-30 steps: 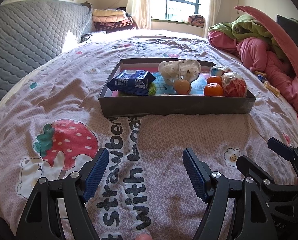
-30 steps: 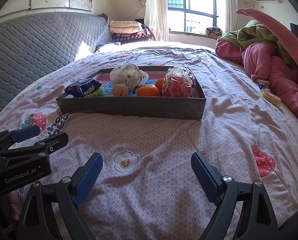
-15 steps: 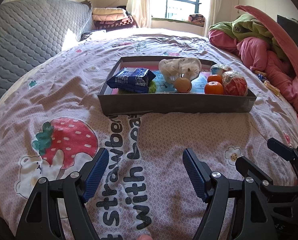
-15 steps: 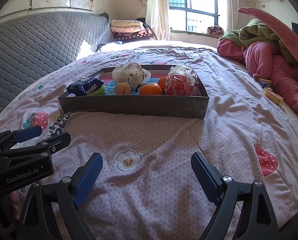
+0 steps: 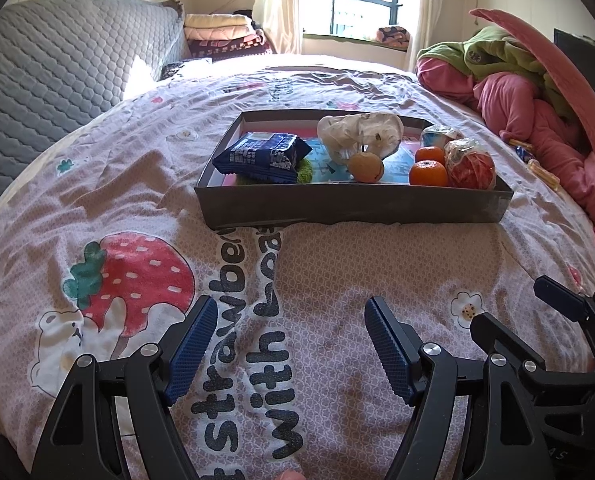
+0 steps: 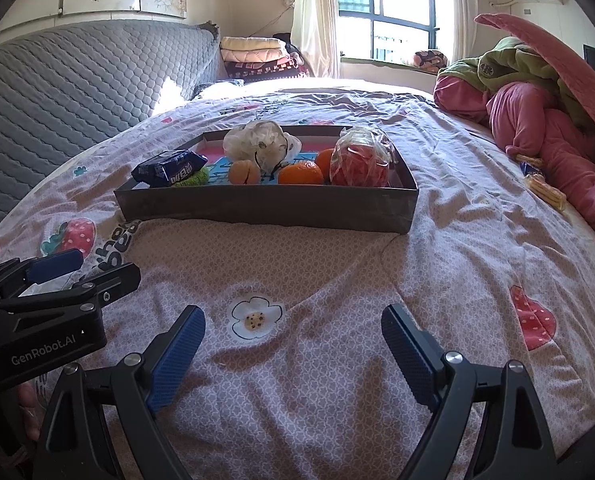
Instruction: Organize objects
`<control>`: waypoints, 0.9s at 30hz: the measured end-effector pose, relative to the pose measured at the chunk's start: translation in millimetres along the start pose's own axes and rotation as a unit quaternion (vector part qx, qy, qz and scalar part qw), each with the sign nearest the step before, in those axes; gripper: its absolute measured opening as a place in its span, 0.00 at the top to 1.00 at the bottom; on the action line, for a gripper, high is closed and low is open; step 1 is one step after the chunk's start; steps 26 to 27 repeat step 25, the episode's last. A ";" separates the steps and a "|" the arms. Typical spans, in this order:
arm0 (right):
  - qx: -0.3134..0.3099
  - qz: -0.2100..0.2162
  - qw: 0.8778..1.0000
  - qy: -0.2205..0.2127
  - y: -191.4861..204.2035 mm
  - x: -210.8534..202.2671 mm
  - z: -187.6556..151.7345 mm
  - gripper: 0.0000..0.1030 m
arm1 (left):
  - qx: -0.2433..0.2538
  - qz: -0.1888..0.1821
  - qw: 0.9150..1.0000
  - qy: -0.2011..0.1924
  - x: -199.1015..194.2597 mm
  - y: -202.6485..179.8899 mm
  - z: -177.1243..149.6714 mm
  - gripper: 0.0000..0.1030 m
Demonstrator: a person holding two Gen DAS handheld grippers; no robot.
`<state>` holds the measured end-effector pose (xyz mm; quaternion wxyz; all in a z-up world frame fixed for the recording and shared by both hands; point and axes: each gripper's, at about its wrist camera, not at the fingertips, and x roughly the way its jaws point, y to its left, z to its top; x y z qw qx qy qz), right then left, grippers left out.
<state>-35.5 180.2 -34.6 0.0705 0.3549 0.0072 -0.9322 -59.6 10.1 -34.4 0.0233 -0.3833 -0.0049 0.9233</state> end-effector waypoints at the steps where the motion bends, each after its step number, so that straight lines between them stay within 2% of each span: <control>1: 0.000 -0.001 1.000 0.000 -0.1 -0.1 0.0 0.13 | 0.000 0.000 1.000 0.000 0.0 0.0 -0.1 0.25; 27: 0.000 -0.004 1.000 0.004 0.2 2.4 -0.4 0.13 | 0.000 -0.003 1.000 0.003 0.4 -0.6 -0.5 0.25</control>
